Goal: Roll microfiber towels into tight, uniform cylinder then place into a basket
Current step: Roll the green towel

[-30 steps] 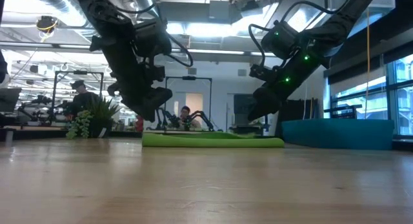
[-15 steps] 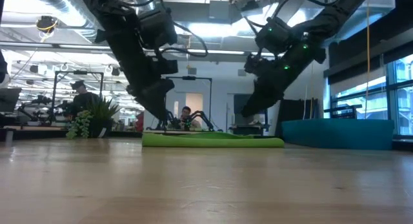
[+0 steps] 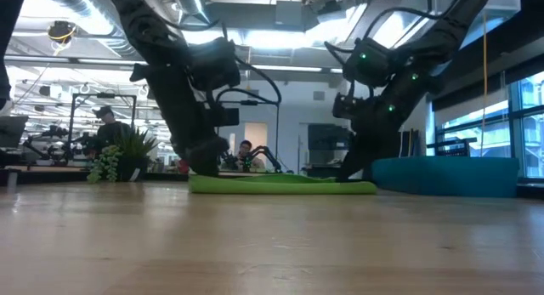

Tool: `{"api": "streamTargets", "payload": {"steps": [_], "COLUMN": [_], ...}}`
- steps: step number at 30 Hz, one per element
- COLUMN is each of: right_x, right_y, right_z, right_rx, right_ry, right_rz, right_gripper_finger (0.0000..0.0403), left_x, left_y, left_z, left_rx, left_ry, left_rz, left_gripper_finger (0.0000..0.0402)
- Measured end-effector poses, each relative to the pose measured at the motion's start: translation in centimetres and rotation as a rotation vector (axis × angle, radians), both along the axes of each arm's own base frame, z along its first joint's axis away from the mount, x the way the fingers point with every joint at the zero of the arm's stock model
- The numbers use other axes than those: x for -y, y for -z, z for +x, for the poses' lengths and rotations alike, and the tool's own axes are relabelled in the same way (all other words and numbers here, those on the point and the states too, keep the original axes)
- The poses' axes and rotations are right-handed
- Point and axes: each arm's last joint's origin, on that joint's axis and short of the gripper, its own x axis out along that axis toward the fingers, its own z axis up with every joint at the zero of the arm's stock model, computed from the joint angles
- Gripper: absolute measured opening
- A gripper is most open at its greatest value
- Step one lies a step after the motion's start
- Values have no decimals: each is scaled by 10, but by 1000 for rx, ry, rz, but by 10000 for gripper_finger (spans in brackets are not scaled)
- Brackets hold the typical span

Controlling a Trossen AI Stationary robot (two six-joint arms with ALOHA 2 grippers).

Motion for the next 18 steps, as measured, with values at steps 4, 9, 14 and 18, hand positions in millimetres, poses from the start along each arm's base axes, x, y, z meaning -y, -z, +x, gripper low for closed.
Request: {"api": "streamTargets", "payload": {"steps": [4, 9, 14, 18], "right_x": [2, 5, 12, 21], "right_y": [10, 21, 23, 22], "right_z": [1, 4, 5, 4], "right_rx": [-49, -69, -48, -18], "right_ry": [44, 58, 75, 103], "right_rz": [-46, -55, -59, -72], "right_gripper_finger": [194, 194, 194, 194], "left_x": [13, 35, 58, 73], "left_y": [0, 1, 1, 0], "left_z": [3, 5, 5, 8], "left_rx": [14, 30, 35, 76], "left_ry": [30, 73, 151, 183], "left_rz": [-33, -85, -124, -136], "left_gripper_finger": [89, 89, 89, 89]}}
